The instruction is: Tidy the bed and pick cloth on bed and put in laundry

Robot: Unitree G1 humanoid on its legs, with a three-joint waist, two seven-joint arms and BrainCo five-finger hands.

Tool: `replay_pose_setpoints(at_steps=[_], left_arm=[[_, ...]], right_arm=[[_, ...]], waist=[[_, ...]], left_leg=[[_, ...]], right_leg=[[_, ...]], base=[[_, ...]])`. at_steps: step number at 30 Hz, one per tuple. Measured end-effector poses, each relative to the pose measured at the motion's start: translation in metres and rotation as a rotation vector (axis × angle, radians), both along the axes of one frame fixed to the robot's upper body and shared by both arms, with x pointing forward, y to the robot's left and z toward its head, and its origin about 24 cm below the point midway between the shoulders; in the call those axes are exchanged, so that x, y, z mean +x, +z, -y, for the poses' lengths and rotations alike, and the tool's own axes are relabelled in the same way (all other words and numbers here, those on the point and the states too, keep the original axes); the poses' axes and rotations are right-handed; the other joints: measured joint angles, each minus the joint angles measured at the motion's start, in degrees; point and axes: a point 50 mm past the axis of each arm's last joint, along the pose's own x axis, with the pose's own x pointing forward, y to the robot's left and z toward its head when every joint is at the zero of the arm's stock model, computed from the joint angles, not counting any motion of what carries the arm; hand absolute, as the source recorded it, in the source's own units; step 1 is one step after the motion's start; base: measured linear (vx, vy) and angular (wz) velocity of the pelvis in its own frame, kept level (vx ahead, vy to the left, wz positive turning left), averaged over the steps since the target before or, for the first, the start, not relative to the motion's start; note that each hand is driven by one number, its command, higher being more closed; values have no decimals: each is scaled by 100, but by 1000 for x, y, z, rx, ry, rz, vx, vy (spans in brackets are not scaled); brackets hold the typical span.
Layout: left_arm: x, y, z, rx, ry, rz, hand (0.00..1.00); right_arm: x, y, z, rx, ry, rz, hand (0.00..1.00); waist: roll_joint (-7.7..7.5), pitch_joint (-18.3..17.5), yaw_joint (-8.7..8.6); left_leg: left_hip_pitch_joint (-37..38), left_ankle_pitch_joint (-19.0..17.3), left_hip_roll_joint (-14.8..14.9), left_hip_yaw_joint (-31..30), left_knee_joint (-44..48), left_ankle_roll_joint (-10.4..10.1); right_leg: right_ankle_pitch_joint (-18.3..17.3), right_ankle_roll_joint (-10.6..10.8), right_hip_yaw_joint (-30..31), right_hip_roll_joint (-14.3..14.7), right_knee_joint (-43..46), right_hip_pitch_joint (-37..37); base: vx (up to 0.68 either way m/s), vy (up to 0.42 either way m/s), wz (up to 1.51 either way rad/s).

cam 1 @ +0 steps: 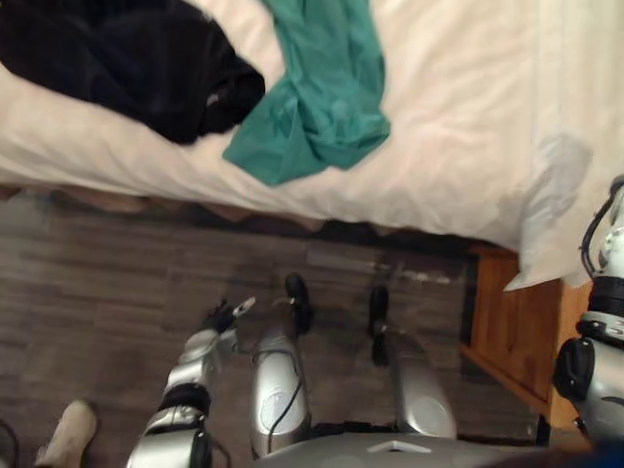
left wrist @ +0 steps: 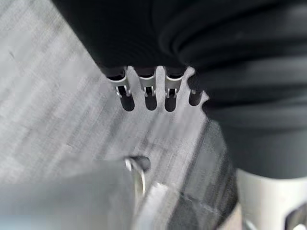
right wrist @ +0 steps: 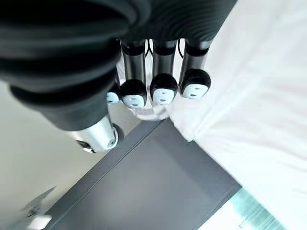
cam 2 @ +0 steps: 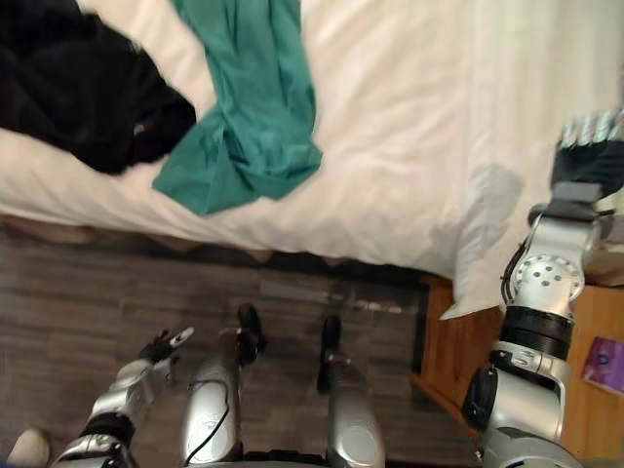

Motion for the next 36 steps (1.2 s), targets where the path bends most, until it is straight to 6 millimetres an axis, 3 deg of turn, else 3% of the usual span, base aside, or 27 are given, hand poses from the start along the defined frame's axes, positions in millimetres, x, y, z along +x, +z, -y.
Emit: replay_pose_setpoints(at_steps=[2, 5, 9, 19, 22, 23, 25, 26, 27, 30, 35, 36], left_arm=[[16, 10, 20, -11, 11, 61, 0], [29, 23, 21, -12, 15, 125, 0], [44, 41, 23, -11, 43, 198, 0], [58, 59, 17, -22, 124, 266, 0], [56, 58, 14, -39, 151, 268, 0], [56, 56, 12, -58, 173, 267, 0], [55, 53, 11, -65, 178, 257, 0], [55, 53, 11, -66, 176, 257, 0], [54, 51, 11, -71, 170, 250, 0], [47, 42, 11, -97, 181, 213, 0], [33, 22, 34, -207, 136, 158, 0], [25, 14, 38, -229, 133, 129, 0]], right_arm=[[-16, 19, -3, 25, -17, 133, 100], [-18, 29, -8, 129, -2, 236, 100], [-12, 14, -15, 301, 21, 273, 100], [-16, -30, -9, 545, -1, 346, 100], [-13, -55, -4, 589, -25, 285, 100], [-8, -93, 3, 667, -55, 168, 100], [-9, -147, 5, 788, -76, 11, 100], [-11, -159, 4, 810, -80, -17, 100], [-17, -183, 2, 834, -82, -84, 100], [-33, -208, 3, 798, -98, -152, 100], [-71, -242, 18, 709, -180, -266, 100], [-81, -251, 20, 681, -197, -308, 0]], waist=[[-25, 100, -18], [-13, 153, -15], [-2, 159, -10], [37, 160, -157], [33, 158, -196], [32, 157, -204], [32, 157, -230], [32, 157, -231], [33, 156, -261], [34, 150, -302], [5, 37, -349], [-11, -122, -348]], left_leg=[[-549, -109, -57, -107, 459, 31], [-1093, -174, -65, -121, 951, 53], [-1673, -278, 57, -129, 1338, 59], [-2285, -173, 194, -52, 1569, 88], [-2259, -173, 229, -8, 1551, 88], [-2220, -172, 264, 42, 1509, 88], [-2108, -170, 281, 89, 1467, 89], [-2063, -170, 286, 101, 1456, 88], [-1926, -170, 300, 121, 1412, 87], [-1479, -127, 359, 204, 1148, 48], [-388, -106, 354, 598, 505, -30], [-234, -103, 354, 698, 383, -37]], right_leg=[[-435, -4, -45, -178, 971, -723], [-845, -60, -19, -360, 1875, -1431], [-1105, -187, 79, -400, 2656, -2207], [-1086, -268, 249, -345, 3089, -3012], [-1060, -287, 271, -318, 3048, -3012], [-1019, -289, 295, -270, 2978, -3002], [-998, -288, 323, -236, 2915, -2924], [-996, -289, 331, -228, 2904, -2892], [-990, -299, 336, -206, 2848, -2764], [-867, -321, 337, -110, 2491, -2303], [-650, -274, 402, -53, 1775, -1337], [-602, -265, 431, -46, 1629, -1227]], base=[[-105, 1, 36], [-127, -63, 27], [-152, -90, 2], [-60, -78, -4], [-4, -73, -10], [-5, -101, -18], [10, -98, -16], [20, -97, -14], [17, -83, -12], [3, -68, -19], [22, -15, -21], [85, 39, -27]])
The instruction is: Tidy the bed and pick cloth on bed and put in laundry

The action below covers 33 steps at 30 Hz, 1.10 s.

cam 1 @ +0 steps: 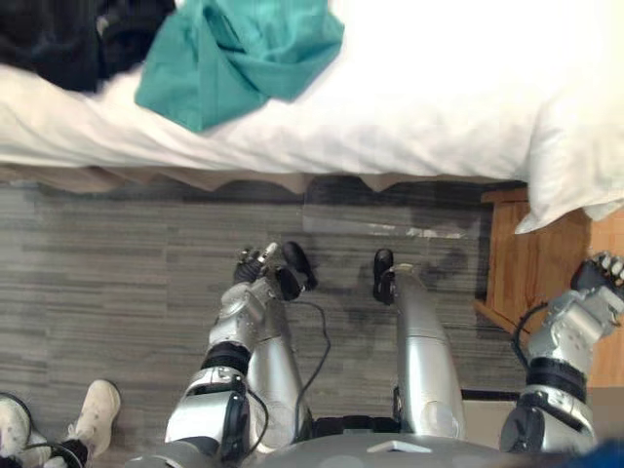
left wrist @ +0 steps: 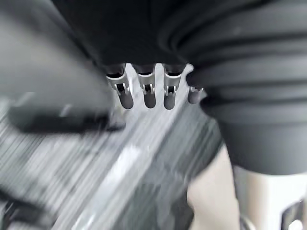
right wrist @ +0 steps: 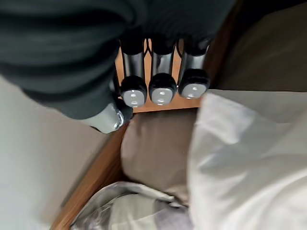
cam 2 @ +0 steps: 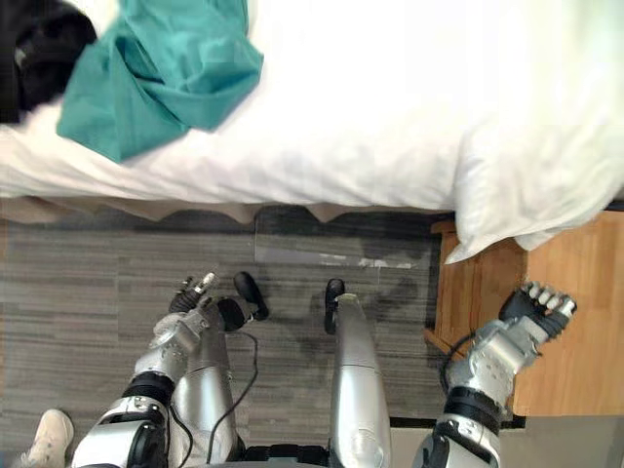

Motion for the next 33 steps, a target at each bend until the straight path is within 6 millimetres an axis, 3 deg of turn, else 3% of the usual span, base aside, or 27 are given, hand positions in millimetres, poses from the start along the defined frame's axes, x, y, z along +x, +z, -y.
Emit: replay_pose_setpoints(at_steps=[1, 4, 7, 11, 12, 16, 20, 24, 28, 30, 31, 33], left_arm=[[-12, -12, 2, -25, -10, -49, 0], [-30, -27, -2, -44, -6, -107, 0], [-58, -45, -5, -64, -4, -187, 0], [-95, -67, -5, -95, -16, -304, 0], [-111, -76, -5, -95, -30, -353, 0], [-140, -90, -5, -66, -63, -451, 0], [-163, -97, -10, 55, -139, -512, 0], [-175, -100, -9, 78, -151, -546, 0], [-184, -103, -11, 107, -130, -578, 0], [-189, -103, -14, 115, -113, -591, 0], [-192, -103, -15, 117, -108, -595, 0], [-196, -104, -15, 122, -93, -586, 0]], right_arm=[[-17, -12, 3, -30, -2, -71, 0], [-43, -28, 4, -130, 20, -246, 0], [-65, -50, -4, -320, 157, -578, 0], [-85, -92, -44, -507, 437, -957, 0], [-94, -110, -60, -516, 530, -1057, 0], [-116, -138, -83, -504, 704, -1239, 0], [-134, -150, -94, -487, 782, -1319, 0], [-139, -154, -99, -486, 821, -1335, 0], [-154, -162, -119, -532, 973, -1385, 0], [-155, -164, -126, -556, 1034, -1372, 0], [-156, -165, -130, -566, 1067, -1369, 0], [-160, -166, -133, -592, 1113, -1376, 0]], waist=[[-31, -214, -49], [-102, -460, -89], [-147, -985, -141], [-164, -1555, -137], [-137, -1745, -163], [78, -1944, -190], [196, -2024, -229], [173, -2052, -296], [103, -2123, -303], [80, -2124, -306], [44, -2097, -300], [119, -2063, -278]], left_leg=[[280, 9, -13, 111, -182, -25], [869, 18, -62, 217, -491, -99], [1591, 102, -84, 487, -1019, -171], [2481, 306, -258, 755, -1780, -355], [2761, 414, -437, 763, -2134, -379], [3411, 640, -783, 767, -2879, -433], [4048, 923, -1059, 766, -3613, -494], [4436, 1163, -1209, 739, -4127, -516], [4809, 1402, -1416, 550, -4656, -495], [4745, 1302, -1476, 488, -4443, -425], [4576, 1102, -1451, 413, -4030, -386], [4057, 590, -1225, -3, -2763, -375]], right_leg=[[41, 10, 11, 2, -209, 253], [56, 28, -4, 0, -541, 823], [150, 54, -98, 6, -1198, 1568], [365, 149, -177, -17, -2127, 2535], [442, 205, -260, -94, -2442, 2844], [736, 353, -432, -181, -3229, 3611], [884, 440, -485, -225, -3619, 4160], [919, 454, -578, -226, -3730, 4419], [904, 430, -726, -273, -3889, 4708], [862, 377, -730, -364, -3888, 4722], [845, 390, -757, -420, -3862, 4724], [806, 447, -780, -483, -3801, 4804]], base=[[113, 47, -26], [166, 22, -16], [179, -3, -3], [240, 15, 2], [273, 49, 11], [172, 42, 9], [94, 19, 3], [-5, -6, 6], [-73, 15, 13], [-85, 59, 6], [-69, 60, 17], [-84, 67, 26]])
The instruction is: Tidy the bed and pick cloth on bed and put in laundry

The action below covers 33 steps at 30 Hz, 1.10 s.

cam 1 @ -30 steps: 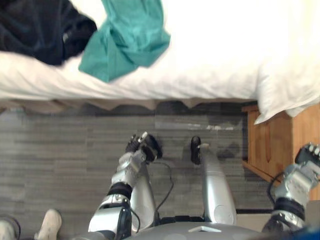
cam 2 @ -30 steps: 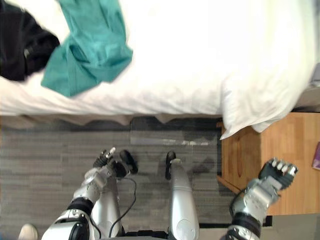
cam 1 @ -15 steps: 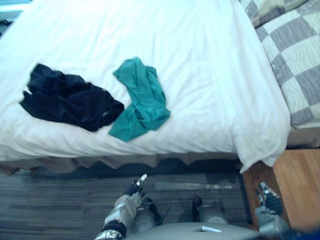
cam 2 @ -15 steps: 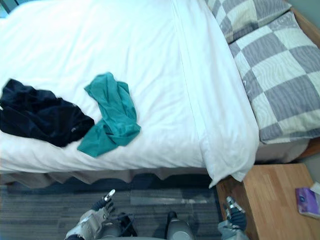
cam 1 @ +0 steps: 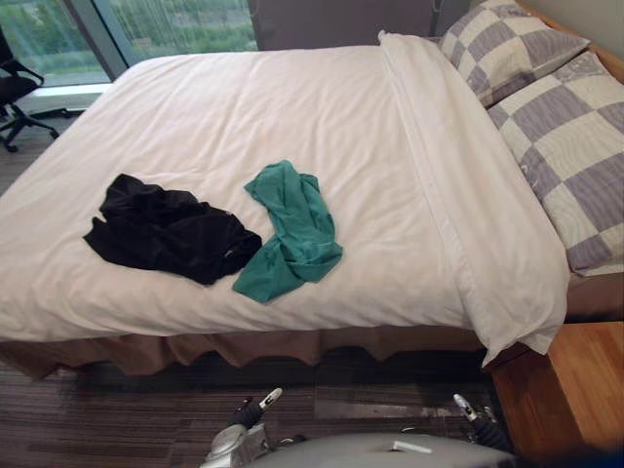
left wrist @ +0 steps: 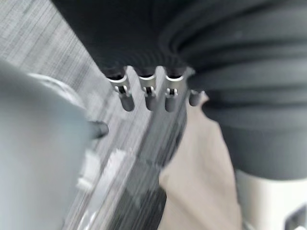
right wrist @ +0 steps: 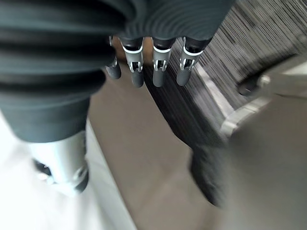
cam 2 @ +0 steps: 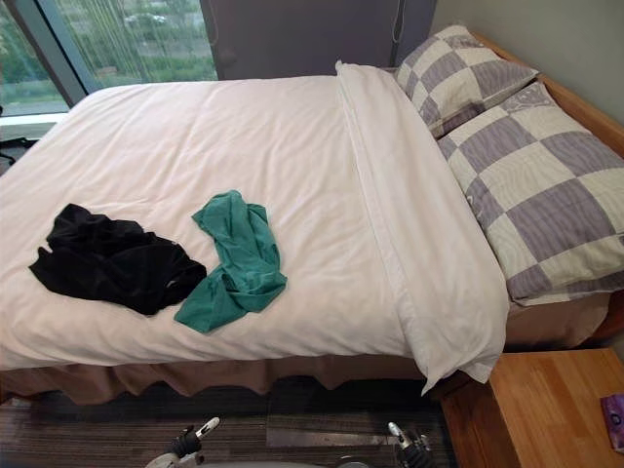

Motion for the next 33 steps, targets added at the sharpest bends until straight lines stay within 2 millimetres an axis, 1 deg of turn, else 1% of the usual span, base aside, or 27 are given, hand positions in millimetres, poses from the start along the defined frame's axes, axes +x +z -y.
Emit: replay_pose_setpoints(at_steps=[2, 3, 4, 5, 6, 7, 8, 9, 10, 11, 12, 13, 14, 15, 16, 17, 18, 19, 20, 22, 23, 25, 26, 28, 31, 32, 33], left_arm=[[-2, 1, -2, 24, 16, 23, 0], [-2, 1, -4, 30, 17, 26, 0], [-2, 1, -4, 31, 15, 28, 0], [0, 2, -5, 27, 11, 48, 0], [1, 3, -7, 26, 5, 59, 0], [2, 4, -9, 30, -3, 72, 0], [1, 4, -7, 24, -17, 76, 0], [2, 4, -5, 20, -32, 78, 0], [4, 5, -7, 22, -40, 99, 0], [6, 6, -8, 33, -81, 100, 0], [6, 6, -10, 41, -94, 101, 0], [8, 7, -12, 48, -104, 105, 0], [8, 6, -10, 49, -129, 100, 0], [8, 6, -9, 47, -140, 100, 0], [8, 6, -7, 50, -161, 99, 0], [7, 6, -7, 52, -163, 97, 0], [6, 6, -7, 53, -164, 94, 0], [6, 6, -8, 60, -183, 89, 0], [6, 6, -10, 69, -208, 81, 0], [13, 7, -8, 67, -224, 86, 0], [17, 7, -3, 58, -240, 89, 0], [20, 6, 3, 54, -249, 89, 0], [20, 6, 10, 39, -246, 87, 0], [21, 5, 10, 56, -241, 75, 0], [26, 7, 8, 76, -218, 90, 0], [32, 9, 9, 76, -216, 113, 0], [34, 10, 10, 74, -219, 126, 0]], right_arm=[[4, 2, 6, -25, 63, 1, 0], [8, 2, 7, -31, 95, 8, 0], [9, 2, 5, -25, 104, 12, 0], [11, 3, 5, -29, 115, 21, 0], [11, 3, 7, -31, 116, 22, 0], [14, 5, 10, -40, 125, 36, 0], [13, 6, 15, -49, 141, 34, 0], [13, 6, 18, -58, 149, 35, 0], [13, 6, 19, -58, 155, 25, 0], [14, 4, 12, -35, 173, 25, 0], [12, 3, 7, -24, 187, 21, 0], [9, 1, 3, -13, 213, 5, 0], [7, 0, 1, -17, 229, -2, 0], [8, 1, 4, -27, 235, 1, 0], [14, 3, 7, -44, 271, 17, 0], [25, 5, 5, -62, 341, 46, 0], [31, 6, 4, -61, 372, 63, 0], [36, 7, 0, -59, 438, 76, 0], [40, 8, -5, -53, 512, 89, 0], [41, 9, -8, -42, 551, 99, 0], [43, 9, -11, -30, 585, 108, 0], [46, 10, -14, -22, 621, 117, 0], [48, 10, -13, -22, 625, 124, 0], [50, 11, -13, -8, 607, 127, 0], [55, 11, -13, 4, 579, 121, 0], [58, 12, -9, -13, 564, 118, 0], [57, 12, -6, -23, 558, 108, 0]], waist=[[123, 30, 32], [145, 32, 53], [118, 29, 49], [66, 40, 57], [46, 46, 69], [18, 47, 68], [81, 47, 60], [143, 57, 53], [185, 88, 93], [21, 35, 86], [-22, 12, 57], [-7, 26, 77], [86, 29, 84], [126, 22, 94], [195, 3, 134], [211, 13, 179], [209, 13, 157], [214, 13, 116], [214, 14, 115], [204, 20, 108], [174, 52, 90], [106, 85, 112], [140, 98, 95], [146, 119, 97], [148, 326, 123], [210, 461, 110], [222, 501, 109]], left_leg=[[-341, -224, 126, -440, 696, -55], [-356, -332, 69, -564, 573, -42], [-350, -395, 3, -651, 531, -6], [-499, -611, 16, -795, 901, 126], [-587, -711, 93, -893, 1241, 150], [-666, -832, 261, -1178, 1675, 108], [-638, -867, 438, -1586, 1689, 14], [-603, -966, 479, -1837, 1535, -206], [-563, -1079, 238, -1823, 1473, -405], [-606, -1095, -9, -1731, 1476, -303], [-669, -1134, -89, -1726, 1539, -247], [-719, -1226, -186, -1690, 1660, -174], [-693, -1283, -217, -1660, 1667, -72], [-643, -1265, -217, -1578, 1585, -29], [-515, -1156, -226, -1385, 1288, 88], [-354, -983, -275, -1217, 930, 144], [-273, -896, -298, -1167, 749, 174], [-174, -769, -315, -1150, 495, 190], [-46, -595, -336, -1162, 151, 193], [13, -456, -386, -1221, -40, 202], [20, -386, -466, -1304, -111, 198], [73, -367, -571, -1325, -173, 196], [120, -336, -604, -1400, -203, 193], [131, -286, -598, -1436, -97, 167], [-354, -295, -488, -1425, 1056, 119], [-700, -205, -387, -1418, 1749, -31], [-876, -121, -333, -1404, 2060, -170]], right_leg=[[15, 38, -8, -26, 15, 3], [44, 59, 0, -52, 11, -55], [67, 67, 7, -100, 8, -87], [144, 70, 9, -203, 13, -135], [165, 102, 16, -250, 14, -137], [200, 237, 72, -381, 20, -127], [234, 386, 171, -446, 14, -138], [246, 496, 202, -476, 8, -155], [310, 665, 360, -680, -8, -189], [368, 703, 443, -849, 42, -209], [414, 698, 385, -872, 84, -213], [654, 667, 183, -994, 68, -235], [964, 480, -42, -1033, 114, -265], [1105, 278, -173, -1051, 200, -342], [1322, -187, -566, -1119, 455, -575], [1196, -625, -976, -1173, 891, -839], [1076, -594, -1059, -1117, 1087, -927], [824, -425, -1111, -908, 1297, -959], [417, -320, -1113, -459, 1459, -925], [69, -225, -1091, 1, 1313, -848], [-23, -286, -1051, 350, 734, -563], [-21, -310, -1006, 390, 271, -248], [-22, -310, -971, 396, 150, -163], [-26, -317, -978, 392, 80, -53], [-130, -380, -976, 347, 85, 69], [-191, -395, -978, 340, 103, 121], [-219, -413, -983, 312, 115, 116]], base=[[-127, 138, 8], [-128, 170, -2], [-126, 228, 1], [-73, 157, 3], [-70, 264, -2], [-40, 295, -14], [-45, 394, -18], [-21, 466, -34], [52, 450, -26], [82, 398, -15], [116, 277, -3], [64, 278, 0], [48, 300, -12], [41, 339, -25], [58, 313, -52], [62, 294, -54], [56, 201, -37], [78, 173, -10], [110, 151, 1], [115, 61, 20], [64, -19, 26], [38, -55, 17], [67, -79, 22], [50, -75, 13], [-43, -64, 6], [-74, -24, 11], [-95, 13, 2]])
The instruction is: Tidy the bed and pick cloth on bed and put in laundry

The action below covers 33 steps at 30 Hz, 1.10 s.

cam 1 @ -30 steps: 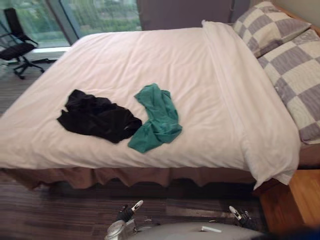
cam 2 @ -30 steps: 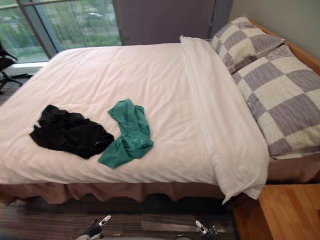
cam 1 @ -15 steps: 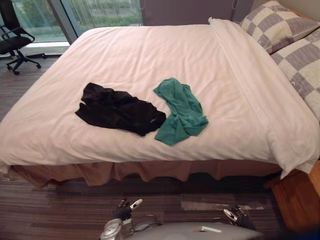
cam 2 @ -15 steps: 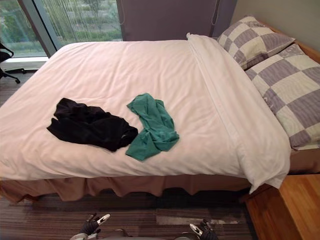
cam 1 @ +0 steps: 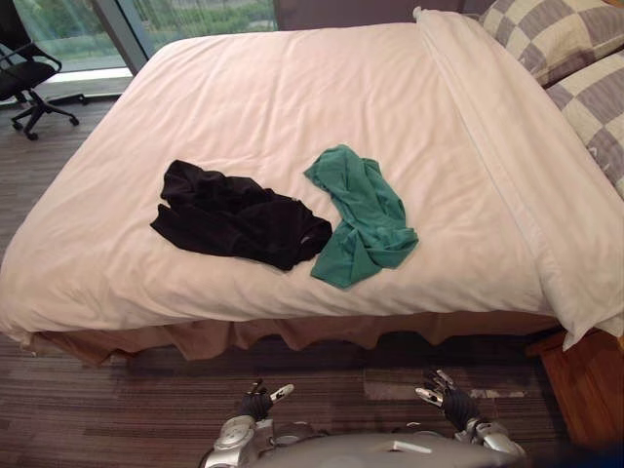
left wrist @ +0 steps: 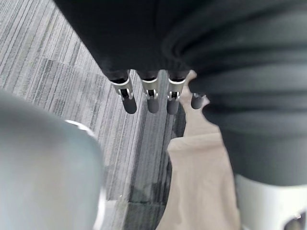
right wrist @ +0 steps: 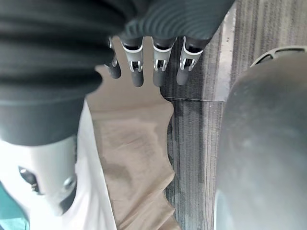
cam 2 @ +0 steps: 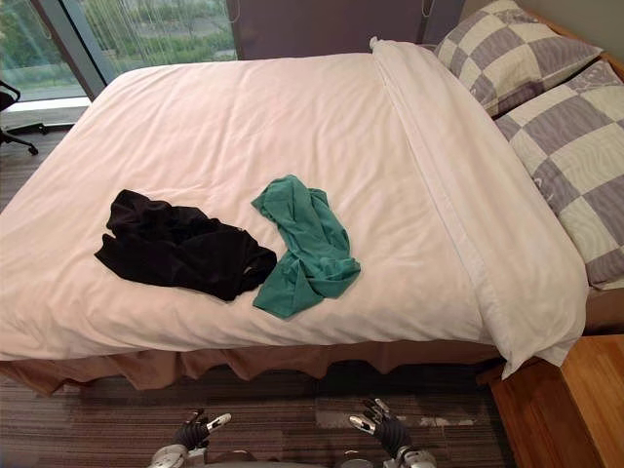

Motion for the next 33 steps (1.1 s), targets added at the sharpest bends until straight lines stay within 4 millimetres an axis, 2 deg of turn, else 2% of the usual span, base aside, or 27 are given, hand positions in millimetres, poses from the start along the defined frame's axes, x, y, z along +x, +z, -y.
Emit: replay_pose_setpoints(at_steps=[1, 2, 3, 4, 7, 9, 10, 11, 12, 13, 14, 15, 16, 17, 18, 19, 20, 21, 22, 24, 25, 26, 27, 29, 33], left_arm=[[3, 2, 1, -11, -10, 27, 0], [3, 2, 1, -21, -26, 39, 0], [3, 2, 1, -24, -31, 37, 0], [1, 2, 2, -36, -43, 39, 0], [-1, 0, 4, -62, -61, 29, 0], [0, 0, 3, -74, -69, 27, 0], [1, 1, 3, -81, -76, 27, 0], [0, 0, 4, -85, -75, 26, 0], [-1, 0, 5, -92, -75, 26, 0], [1, 0, 5, -91, -78, 29, 0], [4, 1, -1, -70, -97, 26, 0], [4, 2, -4, -62, -106, 24, 0], [2, 2, -9, -54, -109, 16, 0], [0, 1, -11, -50, -111, 7, 0], [-1, 1, -13, -42, -128, -3, 0], [-2, 1, -11, -42, -142, -7, 0], [-2, 0, -7, -49, -144, -7, 0], [-3, -1, -1, -61, -140, -10, 0], [-3, -2, 0, -64, -139, -12, 0], [-8, -3, -2, -66, -139, -45, 0], [-9, -4, -1, -70, -142, -59, 0], [-7, -5, 2, -87, -131, -72, 0], [-6, -6, 5, -93, -130, -75, 0], [-11, -7, 6, -94, -119, -89, 0], [-14, -8, 6, -95, -77, -81, 0]], right_arm=[[-3, -1, 6, -30, -23, -25, 0], [-4, -1, 10, -49, -45, -35, 0], [-5, -1, 12, -55, -57, -38, 0], [-5, -2, 12, -55, -73, -39, 0], [-11, -2, 17, -58, -95, -49, 0], [-12, -2, 21, -58, -113, -46, 0], [-11, 0, 23, -59, -124, -31, 0], [-10, 1, 25, -61, -121, -20, 0], [-5, 3, 28, -67, -115, -3, 0], [-1, 3, 25, -60, -109, 7, 0], [8, 4, 12, -32, -69, 34, 0], [10, 3, 5, -21, -56, 39, 0], [9, 0, -10, 13, -39, 42, 0], [10, 2, -10, 8, -27, 60, 0], [12, 3, -12, 2, -8, 75, 0], [13, 3, -13, -1, -4, 80, 0], [16, 4, -16, -5, 26, 91, 0], [22, 7, -20, -11, 92, 115, 0], [25, 8, -23, -7, 108, 122, 0], [28, 10, -43, 13, 234, 154, 0], [29, 11, -46, 13, 257, 164, 0], [29, 12, -49, 17, 286, 172, 0], [31, 13, -49, 13, 289, 179, 0], [30, 12, -47, 10, 289, 164, 0], [27, 9, -49, 9, 323, 131, 0]], waist=[[5, 44, 6], [85, 65, -15], [91, 63, -53], [76, 66, -117], [40, 50, -189], [-13, 58, -213], [-23, 55, -212], [8, 38, -209], [54, -13, -214], [-12, -23, -195], [-143, -19, -201], [-217, -11, -207], [-275, -35, -196], [-266, -51, -190], [-176, -94, -152], [-108, -107, -125], [-121, -177, -94], [63, -234, -38], [62, -238, -56], [-77, -277, -133], [-108, -292, -141], [-134, -308, -157], [-76, -271, -156], [-98, -262, -168], [-110, -296, -122]], left_leg=[[-240, -17, 182, 171, 502, -81], [-286, -157, 490, 427, 674, -18], [-279, -209, 609, 515, 604, 25], [-189, -242, 763, 604, 234, 58], [137, -128, 952, 513, -1200, 29], [140, 130, 1065, 255, -1664, 10], [141, 412, 1133, 0, -1922, 43], [246, 1024, 1177, -229, -2198, 132], [327, 1278, 1149, -480, -2207, -67], [348, 997, 983, -523, -2116, -309], [344, 383, 771, -432, -1835, -561], [340, 242, 704, -400, -1711, -573], [277, 86, 617, -371, -1436, -532], [257, 14, 638, -364, -1332, -530], [276, -103, 733, -309, -1359, -491], [275, -127, 771, -260, -1415, -478], [351, -111, 817, -29, -1626, -390], [499, 28, 862, 199, -2087, -340], [548, 77, 866, 211, -2185, -323], [828, 442, 775, 310, -2863, -284], [835, 521, 722, 305, -2962, -258], [892, 720, 633, 266, -3156, -217], [1067, 956, 616, 284, -3468, -264], [1305, 1153, 616, 271, -3820, -306], [1501, 1175, 631, 276, -3948, -336]], right_leg=[[-27, -18, -60, -64, 37, -38], [-24, 39, -95, -94, 96, -33], [-43, 63, -98, -132, 130, -31], [-81, 126, -96, -250, 226, -55], [-155, 318, -105, -681, 545, -168], [-123, 466, -122, -989, 679, -232], [-58, 596, -121, -1194, 718, -230], [-9, 802, -101, -1370, 776, -238], [0, 1087, -23, -1488, 771, -249], [14, 1224, 80, -1621, 732, -242], [133, 1253, 277, -1834, 583, -110], [220, 1257, 329, -1913, 531, -40], [535, 1257, 385, -1982, 417, 49], [836, 1248, 386, -1970, 395, 54], [1221, 1193, 331, -1907, 464, -68], [1372, 1067, 279, -1891, 519, -176], [1668, 543, 4, -1893, 629, -415], [1575, 286, -112, -1692, 760, -659], [1474, 330, -111, -1590, 830, -681], [304, 366, -100, -844, 913, -646], [83, 436, -33, -659, 816, -617], [-11, 594, 308, -454, 544, -590], [15, 578, 303, -406, 464, -508], [42, 620, 220, -369, 457, -386], [40, 616, 194, -326, 350, -202]], base=[[-103, 49, -4], [-72, 64, -5], [-14, 84, 5], [72, 135, 8], [154, 227, 15], [177, 349, 28], [158, 432, 21], [186, 553, 9], [138, 482, -12], [141, 626, -13], [90, 526, -4], [78, 594, 5], [3, 381, 0], [-18, 339, -10], [-49, 287, -18], [-69, 255, -41], [-103, 266, -76], [-77, 179, -74], [-65, 102, -64], [-46, 7, -28], [0, 0, 0], [6, -3, 13], [22, -2, 15], [43, -43, 12], [68, -24, 4]])
